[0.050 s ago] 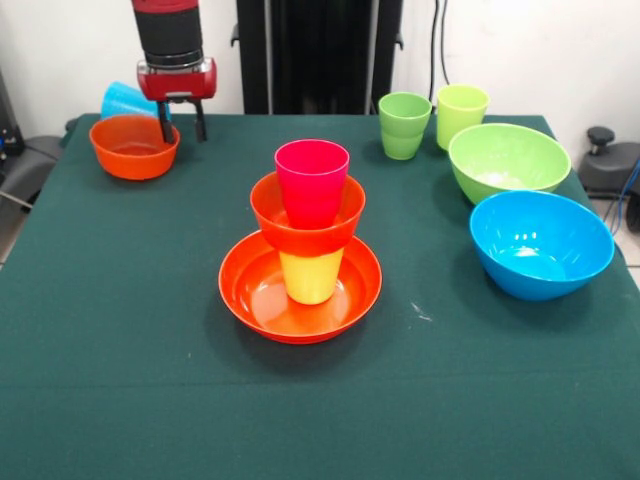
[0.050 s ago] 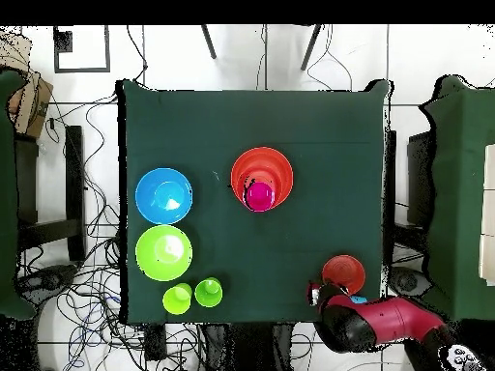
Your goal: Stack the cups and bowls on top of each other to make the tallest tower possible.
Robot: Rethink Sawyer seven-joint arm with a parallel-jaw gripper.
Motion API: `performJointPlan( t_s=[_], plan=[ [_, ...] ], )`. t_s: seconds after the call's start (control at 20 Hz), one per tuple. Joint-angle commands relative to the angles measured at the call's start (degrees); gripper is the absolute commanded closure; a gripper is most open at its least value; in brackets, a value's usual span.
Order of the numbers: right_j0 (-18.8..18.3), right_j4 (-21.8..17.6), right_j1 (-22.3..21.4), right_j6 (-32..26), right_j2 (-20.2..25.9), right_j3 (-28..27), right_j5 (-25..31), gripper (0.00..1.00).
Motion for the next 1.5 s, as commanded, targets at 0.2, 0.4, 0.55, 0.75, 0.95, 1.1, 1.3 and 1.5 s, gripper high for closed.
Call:
performJointPlan(
  t_s=[0.2, 0.4, 0.55, 0.75, 0.95, 1.1, 1.3, 1.5],
  plan=[
    [3.70, -5.25, -1.11, -4.51, 1.86, -6.62, -0.61, 1.00],
    [4.09, -5.64, -1.03, -4.43, 1.54, -7.13, -0.45, 1.00],
    [5.88, -6.96, -0.89, -1.97, -0.54, -7.59, -2.12, 1.00],
    [7.48, -7.06, -1.97, -0.03, -2.21, -7.14, -3.07, 1.00],
    [6.87, -4.67, -4.97, -1.15, -1.18, -4.15, -1.81, 1.00],
    [6.02, -1.95, -8.71, -1.75, -0.32, -0.84, -0.62, 1.00],
    [1.25, 4.57, -15.76, -6.66, 4.37, 5.43, 3.61, 1.00],
    [-2.16, 10.87, -20.67, -11.42, 8.40, 8.64, 7.77, 1.00]
  ],
)
